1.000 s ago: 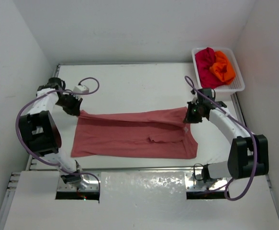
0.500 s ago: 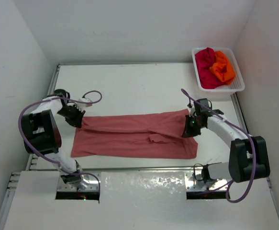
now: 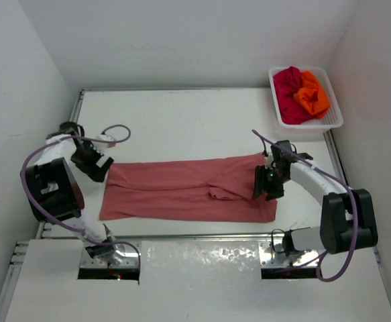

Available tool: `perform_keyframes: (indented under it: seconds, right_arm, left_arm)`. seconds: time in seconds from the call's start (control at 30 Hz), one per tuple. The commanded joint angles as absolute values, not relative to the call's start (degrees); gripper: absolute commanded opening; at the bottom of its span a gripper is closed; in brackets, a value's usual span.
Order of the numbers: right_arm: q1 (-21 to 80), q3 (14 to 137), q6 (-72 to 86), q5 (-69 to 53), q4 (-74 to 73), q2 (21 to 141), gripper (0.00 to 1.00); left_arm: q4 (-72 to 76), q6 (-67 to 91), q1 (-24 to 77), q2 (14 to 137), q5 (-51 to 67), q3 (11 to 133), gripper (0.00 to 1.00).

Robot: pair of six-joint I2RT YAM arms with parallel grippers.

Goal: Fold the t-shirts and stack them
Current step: Fold the other side of the tshirt into a rectangle

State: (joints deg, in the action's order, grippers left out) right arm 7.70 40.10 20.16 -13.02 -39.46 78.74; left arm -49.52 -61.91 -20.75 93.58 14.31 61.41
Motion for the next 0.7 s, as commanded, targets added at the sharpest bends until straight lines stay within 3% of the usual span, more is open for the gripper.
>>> perform_keyframes:
  seconds: [0.0, 0.1, 0.17, 0.3, 0.37, 0.47, 0.5, 0.67]
  right_arm:
    - [7.7, 43.2, 18.3, -12.0, -40.4, 73.6, 0.54]
    - [7.7, 44.6, 19.3, -12.3, -38.3, 70.8, 0.51]
    - [7.7, 43.5, 20.8, -13.5, -37.1, 69.6, 0.42]
    - [7.6, 38.5, 24.9, -16.6, -30.9, 68.0, 0.37]
    - [7.6, 37.1, 26.6, -17.9, -29.2, 68.2, 0.41]
    - [7.3, 35.6, 27.3, -18.1, -27.3, 67.2, 0.47]
    - [7.0, 35.3, 27.4, -17.6, -27.4, 67.0, 0.48]
    - [4.5, 29.8, 29.0, -19.0, -23.2, 65.6, 0.44]
  left_arm:
    - [-48.3, -62.1, -23.1, 89.7, 13.9, 71.0, 1.00]
    - [-47.6, -52.8, -21.5, 90.5, 24.2, 84.3, 1.00]
    - [-46.4, -44.4, -12.6, 92.4, 24.1, 89.2, 0.94]
    - [-51.5, -37.9, 11.5, 100.6, 29.0, 97.3, 0.31]
    - [-51.7, -34.3, 17.7, 105.5, 35.1, 97.5, 0.30]
    - [-50.5, -31.2, 28.1, 109.9, 41.2, 97.1, 0.50]
    - [-46.4, -29.3, 31.6, 110.6, 42.2, 96.5, 0.64]
    - [-37.3, -21.5, 38.1, 117.0, 45.3, 94.1, 0.75]
